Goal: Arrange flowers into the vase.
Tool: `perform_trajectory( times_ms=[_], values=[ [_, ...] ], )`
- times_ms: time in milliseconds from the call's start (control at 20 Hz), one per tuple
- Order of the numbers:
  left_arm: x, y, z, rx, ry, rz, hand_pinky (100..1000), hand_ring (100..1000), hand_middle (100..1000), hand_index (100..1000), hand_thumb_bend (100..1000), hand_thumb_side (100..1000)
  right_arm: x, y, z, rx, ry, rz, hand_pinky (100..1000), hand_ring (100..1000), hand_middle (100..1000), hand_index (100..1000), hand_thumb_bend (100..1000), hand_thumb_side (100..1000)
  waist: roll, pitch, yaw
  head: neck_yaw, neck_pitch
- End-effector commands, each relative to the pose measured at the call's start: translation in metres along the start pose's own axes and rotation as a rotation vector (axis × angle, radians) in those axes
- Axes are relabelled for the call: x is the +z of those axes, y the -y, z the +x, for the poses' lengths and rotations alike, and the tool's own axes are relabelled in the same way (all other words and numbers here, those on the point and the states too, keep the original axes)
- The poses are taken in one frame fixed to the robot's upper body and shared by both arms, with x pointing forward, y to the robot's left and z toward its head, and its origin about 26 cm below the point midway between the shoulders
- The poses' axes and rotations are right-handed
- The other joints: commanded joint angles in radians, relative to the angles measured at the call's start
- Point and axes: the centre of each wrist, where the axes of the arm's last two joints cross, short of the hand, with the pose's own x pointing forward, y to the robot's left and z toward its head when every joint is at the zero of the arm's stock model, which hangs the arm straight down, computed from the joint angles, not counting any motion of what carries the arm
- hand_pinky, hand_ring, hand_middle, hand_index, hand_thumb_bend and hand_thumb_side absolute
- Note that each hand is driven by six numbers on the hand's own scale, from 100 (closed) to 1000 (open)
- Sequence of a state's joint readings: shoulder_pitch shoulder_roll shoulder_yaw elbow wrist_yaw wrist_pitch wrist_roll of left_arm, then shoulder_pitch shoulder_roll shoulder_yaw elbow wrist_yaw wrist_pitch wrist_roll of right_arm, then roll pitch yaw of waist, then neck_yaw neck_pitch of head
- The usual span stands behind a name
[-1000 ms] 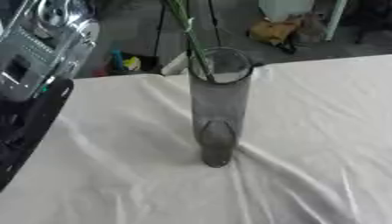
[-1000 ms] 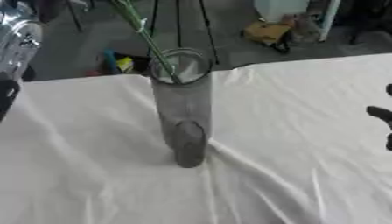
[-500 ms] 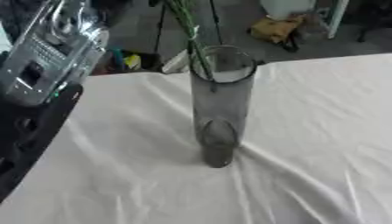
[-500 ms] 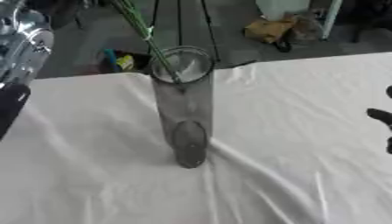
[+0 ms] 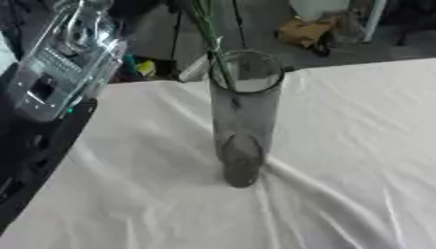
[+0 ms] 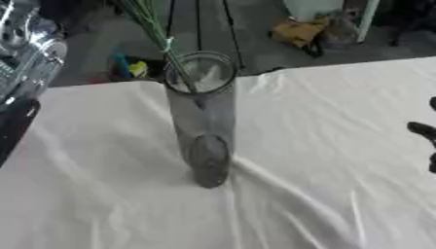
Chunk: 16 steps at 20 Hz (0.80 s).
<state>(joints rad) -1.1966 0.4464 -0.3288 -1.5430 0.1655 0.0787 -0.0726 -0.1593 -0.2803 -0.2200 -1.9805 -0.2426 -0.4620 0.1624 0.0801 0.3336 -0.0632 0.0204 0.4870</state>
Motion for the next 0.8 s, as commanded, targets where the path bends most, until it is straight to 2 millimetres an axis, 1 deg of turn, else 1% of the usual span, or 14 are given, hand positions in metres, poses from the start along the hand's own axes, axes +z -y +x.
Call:
perform_trajectory(
  times_ms=[50, 350, 800],
  values=[
    [-0.0065, -0.0054, 0.0085, -0.018, 0.041, 0.014, 100, 100, 100, 368, 100, 604, -0.0066, -0.0011, 0.0049, 0.01, 0.029, 0.022, 806, 974, 310, 491, 100, 1000, 0.011, 0.001, -0.004, 0.005, -0.015],
    [-0.009, -0.0019, 0.0038, -0.001, 0.053, 0.021, 100, 100, 100, 370, 100, 594, -0.0079, -0.0025, 0.0046, 0.012, 0.03, 0.027, 809, 981, 309, 492, 100, 1000, 0.014, 0.011, -0.01, 0.007, -0.019],
    [-0.0098, 0.0021, -0.0001, 0.01, 0.073, 0.029, 100, 100, 100, 383, 100, 574, -0.0088, -0.0039, 0.0043, 0.012, 0.03, 0.031, 811, 986, 309, 492, 100, 1000, 0.017, 0.017, -0.015, 0.008, -0.021]
  ],
)
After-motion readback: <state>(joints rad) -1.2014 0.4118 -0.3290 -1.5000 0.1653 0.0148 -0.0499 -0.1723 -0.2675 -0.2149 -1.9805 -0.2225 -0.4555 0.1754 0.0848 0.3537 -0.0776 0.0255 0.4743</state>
